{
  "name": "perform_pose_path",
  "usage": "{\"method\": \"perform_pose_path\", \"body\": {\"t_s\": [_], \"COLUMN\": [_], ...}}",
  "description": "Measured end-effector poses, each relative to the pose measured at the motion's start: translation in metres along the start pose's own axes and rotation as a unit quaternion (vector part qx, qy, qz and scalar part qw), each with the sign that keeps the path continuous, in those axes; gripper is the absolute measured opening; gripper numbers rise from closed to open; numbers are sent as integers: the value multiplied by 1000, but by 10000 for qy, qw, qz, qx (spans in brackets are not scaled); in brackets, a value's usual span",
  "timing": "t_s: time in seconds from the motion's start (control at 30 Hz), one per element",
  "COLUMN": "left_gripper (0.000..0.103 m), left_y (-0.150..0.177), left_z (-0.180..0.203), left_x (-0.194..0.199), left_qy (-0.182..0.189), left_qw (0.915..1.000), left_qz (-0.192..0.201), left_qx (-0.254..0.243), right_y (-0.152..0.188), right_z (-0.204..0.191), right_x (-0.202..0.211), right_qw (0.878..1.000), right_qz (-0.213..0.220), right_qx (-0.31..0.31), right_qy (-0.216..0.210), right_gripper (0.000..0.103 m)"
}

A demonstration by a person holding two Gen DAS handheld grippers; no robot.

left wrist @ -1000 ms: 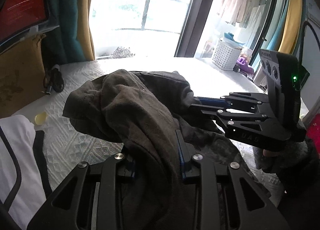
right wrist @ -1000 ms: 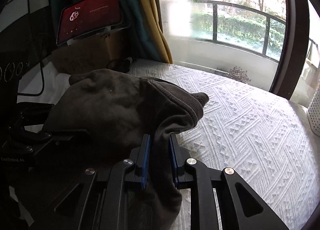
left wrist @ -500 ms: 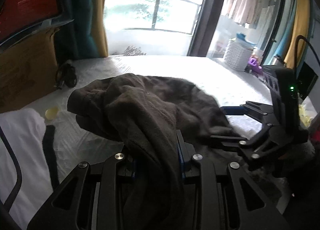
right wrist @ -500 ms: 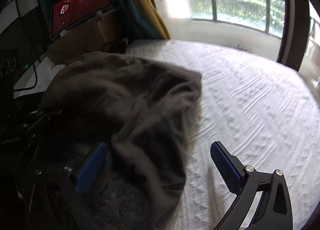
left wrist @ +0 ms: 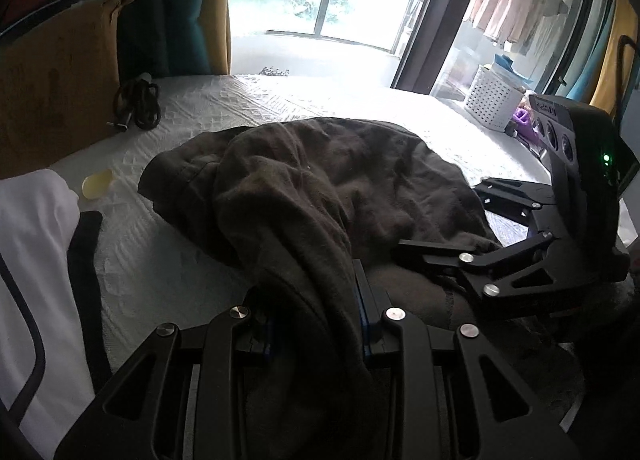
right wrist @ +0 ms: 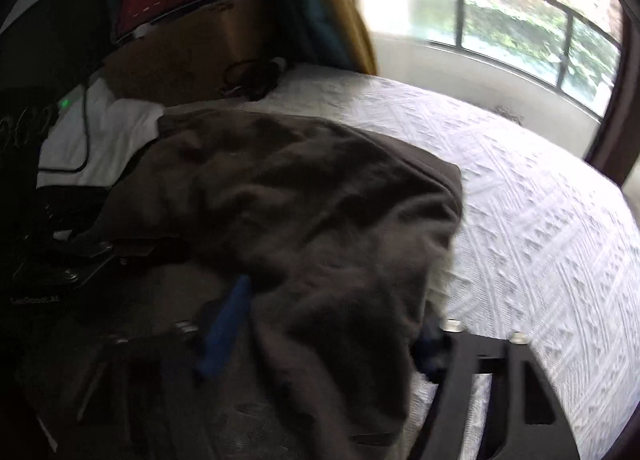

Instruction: Fold small clothes

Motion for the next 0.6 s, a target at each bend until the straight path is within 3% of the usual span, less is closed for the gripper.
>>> {"method": "perform_pose_path", "body": {"t_s": [0.03,0.13,0.6], "left_gripper": [28,28,28], "left_y": [-1,-6,-30], "left_z": [3,10,37], "left_x": [1,7,58], "left_qy": [-9,40,45], "left_qw": [10000,9998,9960], "left_qz": [35,175,798], "left_qx": [-42,-132,-397], "right_y": [-1,0,-6], "right_z": [-2,-3,-14], "right_x": [0,3,75], "right_qw": [10000,9999,9969], "right_qz": [24,48,757], "right_qx": [29,-19,-59], "right_qy": [-17,-106,-213], "right_gripper": [44,31,24]}}
Point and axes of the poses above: each gripper's, at about its wrist camera, not at the fingertips, and x roughly against the way its jaws point, z to its right, y to its underside, the point moved 8 cm from there along -x, roughly the way its jaws point, and after that the axes turned 14 degrees about -x, right-handed, at the moved point
